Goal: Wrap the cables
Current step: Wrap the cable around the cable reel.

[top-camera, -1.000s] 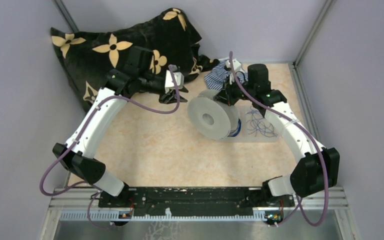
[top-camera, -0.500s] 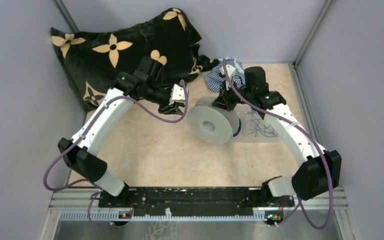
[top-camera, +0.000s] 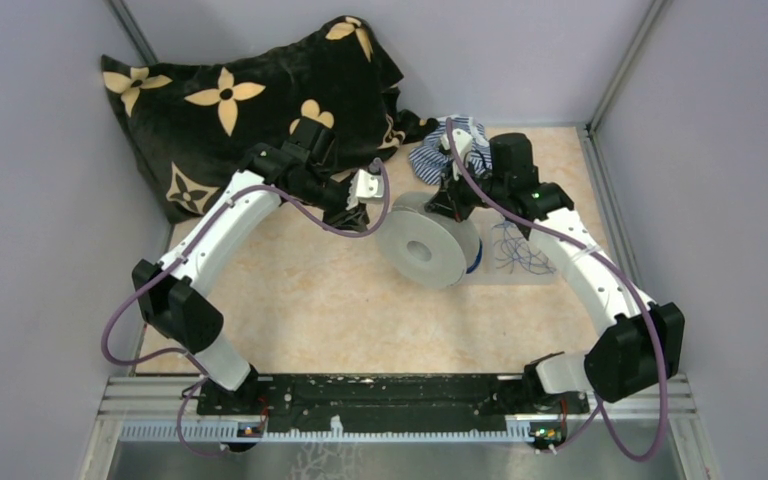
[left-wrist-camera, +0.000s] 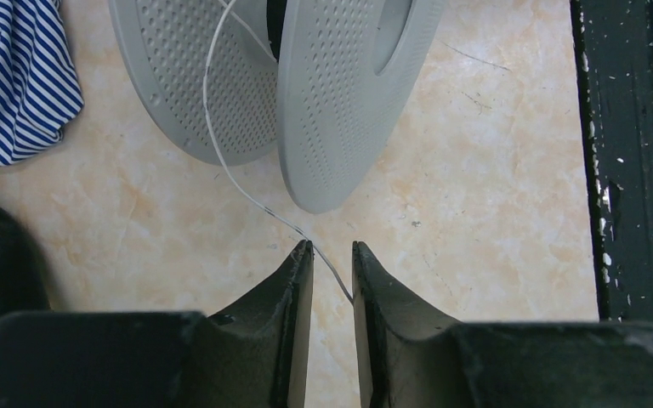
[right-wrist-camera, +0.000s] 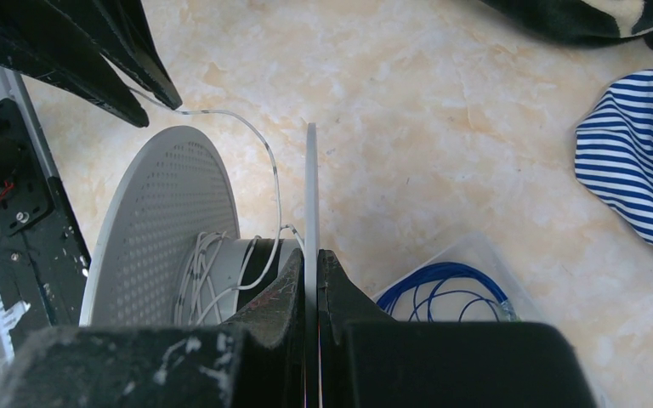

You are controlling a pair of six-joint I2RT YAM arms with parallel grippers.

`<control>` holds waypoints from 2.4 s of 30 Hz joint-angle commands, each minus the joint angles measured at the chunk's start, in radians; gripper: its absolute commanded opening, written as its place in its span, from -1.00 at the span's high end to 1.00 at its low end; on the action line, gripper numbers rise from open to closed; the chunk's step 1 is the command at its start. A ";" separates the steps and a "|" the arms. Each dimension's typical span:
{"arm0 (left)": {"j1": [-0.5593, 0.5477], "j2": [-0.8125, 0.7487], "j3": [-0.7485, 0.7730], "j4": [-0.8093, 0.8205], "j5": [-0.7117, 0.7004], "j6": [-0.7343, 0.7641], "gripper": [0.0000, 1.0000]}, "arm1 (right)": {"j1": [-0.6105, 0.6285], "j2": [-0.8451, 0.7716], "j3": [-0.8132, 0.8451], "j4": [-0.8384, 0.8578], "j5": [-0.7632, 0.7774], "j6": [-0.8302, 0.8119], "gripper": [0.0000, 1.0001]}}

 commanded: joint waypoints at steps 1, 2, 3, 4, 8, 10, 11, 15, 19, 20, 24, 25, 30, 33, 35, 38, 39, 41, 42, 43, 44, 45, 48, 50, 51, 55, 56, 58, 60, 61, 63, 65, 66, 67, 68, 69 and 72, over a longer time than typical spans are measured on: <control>0.001 -0.003 -0.008 -0.016 -0.028 -0.003 0.46 | 0.004 -0.064 0.054 0.049 -0.018 -0.004 1.00; 0.001 -0.001 -0.009 -0.015 -0.032 -0.002 0.48 | 0.004 -0.065 0.054 0.050 -0.018 -0.004 1.00; 0.001 0.001 -0.009 -0.015 -0.031 -0.002 0.50 | 0.003 -0.067 0.053 0.050 -0.017 -0.004 1.00; 0.001 0.003 -0.011 -0.014 -0.028 -0.002 0.54 | 0.004 -0.067 0.052 0.048 -0.019 -0.003 1.00; 0.001 0.011 -0.017 -0.004 -0.021 0.000 0.70 | 0.003 -0.071 0.050 0.050 -0.022 0.008 1.00; 0.001 0.015 -0.018 0.004 -0.030 -0.002 0.77 | 0.003 -0.075 0.049 0.048 -0.024 0.011 1.00; 0.001 0.017 -0.020 0.012 -0.031 -0.003 0.81 | 0.003 -0.078 0.045 0.050 -0.026 0.014 1.00; 0.004 0.010 -0.054 0.055 -0.014 -0.014 0.94 | 0.003 -0.097 0.031 0.072 -0.035 0.033 1.00; 0.013 -0.012 -0.112 0.138 0.023 -0.050 0.99 | 0.003 -0.113 0.011 0.095 -0.043 0.051 1.00; 0.019 -0.018 -0.130 0.162 0.039 -0.062 0.99 | 0.004 -0.117 0.004 0.109 -0.044 0.059 1.00; 0.038 -0.049 -0.218 0.286 0.109 -0.133 0.99 | -0.010 -0.142 -0.023 0.169 -0.053 0.101 1.00; 0.041 -0.056 -0.238 0.309 0.126 -0.152 0.99 | -0.016 -0.144 -0.022 0.180 -0.058 0.113 1.00; 0.057 -0.094 -0.332 0.526 0.193 -0.283 0.99 | -0.055 -0.137 -0.005 0.227 -0.114 0.196 1.00; 0.065 -0.094 -0.365 0.610 0.242 -0.360 0.99 | -0.085 -0.131 -0.005 0.281 -0.147 0.267 1.00; 0.068 -0.093 -0.380 0.667 0.280 -0.417 0.99 | -0.091 -0.127 0.000 0.308 -0.152 0.298 1.00; 0.067 -0.090 -0.401 0.743 0.327 -0.490 0.99 | -0.094 -0.118 0.005 0.345 -0.155 0.350 1.00; 0.068 -0.088 -0.405 0.763 0.338 -0.510 0.99 | -0.096 -0.116 0.007 0.356 -0.156 0.369 1.00; 0.067 -0.085 -0.418 0.802 0.354 -0.549 0.99 | -0.102 -0.107 0.009 0.384 -0.161 0.406 1.00; 0.067 -0.084 -0.425 0.828 0.363 -0.574 0.99 | -0.104 -0.103 0.010 0.397 -0.163 0.425 1.00; 0.068 -0.084 -0.433 0.853 0.372 -0.596 0.99 | -0.107 -0.100 0.010 0.413 -0.167 0.445 1.00; 0.067 -0.084 -0.443 0.882 0.380 -0.622 0.99 | -0.110 -0.097 0.010 0.428 -0.169 0.461 1.00; 0.068 -0.084 -0.451 0.911 0.389 -0.648 0.99 | -0.113 -0.095 0.010 0.443 -0.170 0.481 1.00; 0.069 -0.087 -0.479 1.013 0.416 -0.744 0.99 | -0.127 -0.086 0.012 0.486 -0.167 0.538 1.00; 0.070 -0.087 -0.501 1.101 0.442 -0.820 0.99 | -0.136 -0.076 0.016 0.515 -0.161 0.580 1.00; 0.069 -0.087 -0.513 1.144 0.453 -0.859 0.99 | -0.139 -0.069 0.019 0.526 -0.156 0.600 1.00; 0.068 -0.087 -0.563 1.358 0.490 -1.050 0.99 | -0.141 -0.039 0.031 0.567 -0.145 0.668 1.00; 0.070 -0.084 -0.577 1.413 0.499 -1.098 0.99 | -0.140 -0.032 0.035 0.578 -0.147 0.684 1.00; 0.070 -0.074 -0.604 1.534 0.509 -1.211 0.99 | -0.140 -0.018 0.040 0.600 -0.151 0.715 1.00; 0.067 -0.063 -0.630 1.657 0.509 -1.314 0.99 | -0.140 -0.007 0.045 0.616 -0.151 0.737 1.00; 0.068 -0.057 -0.642 1.712 0.506 -1.361 0.99 | -0.140 -0.003 0.045 0.621 -0.150 0.748 1.00; 0.065 -0.046 -0.666 1.822 0.499 -1.449 0.99 | -0.140 0.001 0.049 0.629 -0.144 0.762 1.00; 0.063 -0.034 -0.682 1.901 0.499 -1.519 0.99 | -0.140 0.006 0.054 0.630 -0.131 0.774 1.00; 0.061 -0.030 -0.688 1.924 0.495 -1.540 0.99 | -0.140 0.009 0.058 0.628 -0.128 0.778 1.00; 0.057 -0.028 -0.694 1.943 0.490 -1.554 0.99 | -0.140 0.011 0.062 0.627 -0.125 0.782 1.00; 0.054 -0.026 -0.701 1.961 0.487 -1.567 0.99 | -0.140 0.013 0.065 0.628 -0.123 0.786 1.00; 0.050 -0.024 -0.707 1.977 0.482 -1.581 0.99 | -0.140 0.015 0.069 0.629 -0.120 0.789 1.00; 0.041 -0.015 -0.733 2.060 0.469 -1.640 0.99 | -0.141 0.021 0.075 0.628 -0.113 0.794 1.00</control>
